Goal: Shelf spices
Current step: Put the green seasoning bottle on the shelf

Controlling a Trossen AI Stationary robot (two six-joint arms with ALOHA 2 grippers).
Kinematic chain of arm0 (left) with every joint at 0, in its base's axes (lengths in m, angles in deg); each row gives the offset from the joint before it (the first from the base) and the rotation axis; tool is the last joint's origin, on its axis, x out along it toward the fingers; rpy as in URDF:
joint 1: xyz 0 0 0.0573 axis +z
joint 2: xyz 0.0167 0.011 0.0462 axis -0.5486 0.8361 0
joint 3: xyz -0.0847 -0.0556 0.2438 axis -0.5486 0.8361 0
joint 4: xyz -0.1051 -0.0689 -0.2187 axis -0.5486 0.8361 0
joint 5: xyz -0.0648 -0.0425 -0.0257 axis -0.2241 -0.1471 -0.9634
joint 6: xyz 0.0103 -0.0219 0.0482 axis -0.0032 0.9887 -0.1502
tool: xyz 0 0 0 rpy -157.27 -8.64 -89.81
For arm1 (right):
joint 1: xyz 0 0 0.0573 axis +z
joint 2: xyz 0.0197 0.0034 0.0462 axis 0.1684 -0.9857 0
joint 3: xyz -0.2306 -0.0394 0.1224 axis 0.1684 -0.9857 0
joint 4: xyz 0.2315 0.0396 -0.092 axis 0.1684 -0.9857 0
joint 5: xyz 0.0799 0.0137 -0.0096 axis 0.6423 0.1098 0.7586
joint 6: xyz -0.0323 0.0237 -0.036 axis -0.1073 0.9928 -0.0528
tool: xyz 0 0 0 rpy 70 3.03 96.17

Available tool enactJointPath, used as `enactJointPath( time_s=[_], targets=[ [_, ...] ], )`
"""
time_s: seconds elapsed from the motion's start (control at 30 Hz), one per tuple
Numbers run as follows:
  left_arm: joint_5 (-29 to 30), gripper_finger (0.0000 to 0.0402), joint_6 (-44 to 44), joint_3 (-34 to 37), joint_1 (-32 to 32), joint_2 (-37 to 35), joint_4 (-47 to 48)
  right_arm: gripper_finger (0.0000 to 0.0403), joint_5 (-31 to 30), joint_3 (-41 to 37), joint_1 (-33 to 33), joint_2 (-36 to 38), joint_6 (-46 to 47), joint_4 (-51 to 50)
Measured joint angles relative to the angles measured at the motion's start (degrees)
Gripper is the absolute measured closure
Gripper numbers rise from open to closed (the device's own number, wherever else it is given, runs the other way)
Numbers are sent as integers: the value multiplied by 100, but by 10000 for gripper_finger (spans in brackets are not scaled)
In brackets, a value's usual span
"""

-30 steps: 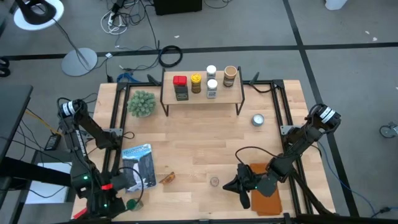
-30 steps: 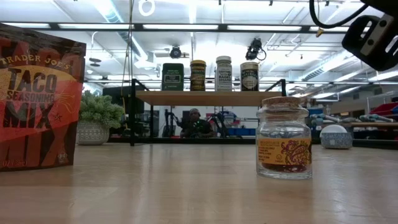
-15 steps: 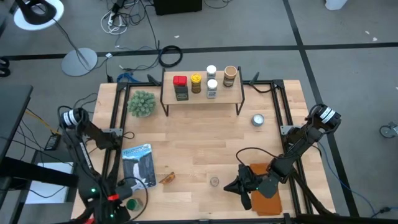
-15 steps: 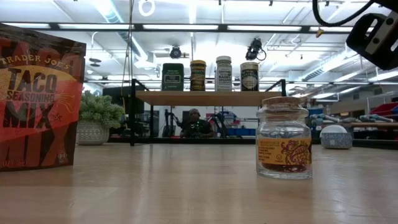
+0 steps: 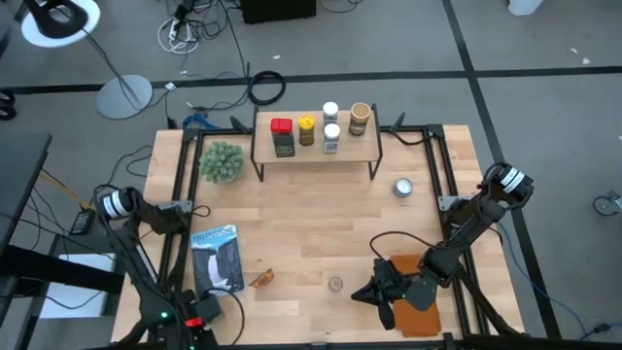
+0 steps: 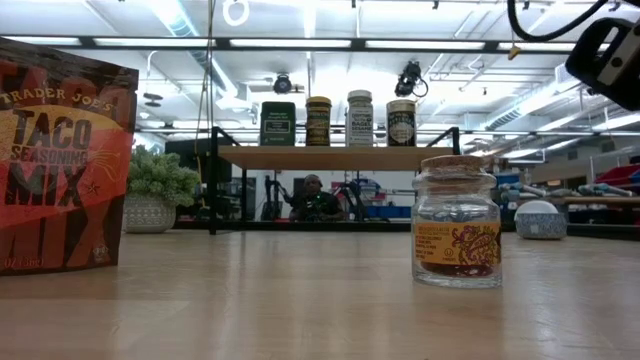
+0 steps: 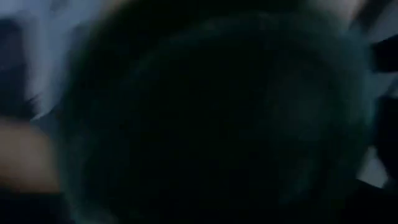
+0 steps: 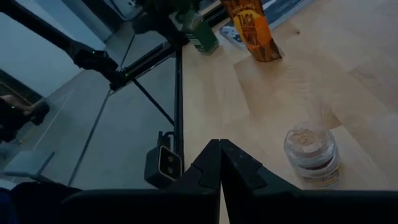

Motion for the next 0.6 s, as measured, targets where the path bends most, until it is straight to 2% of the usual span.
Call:
enactJointPath(
  time_s=[0.33,0.6],
  targets=[
    [1008,153,-761,19,402,175,177,396,-31,0,74,-238,90,87],
    [1158,153,-1992,22,1145,171,269,396,-4,-1,76,-569,317,257]
  ],
)
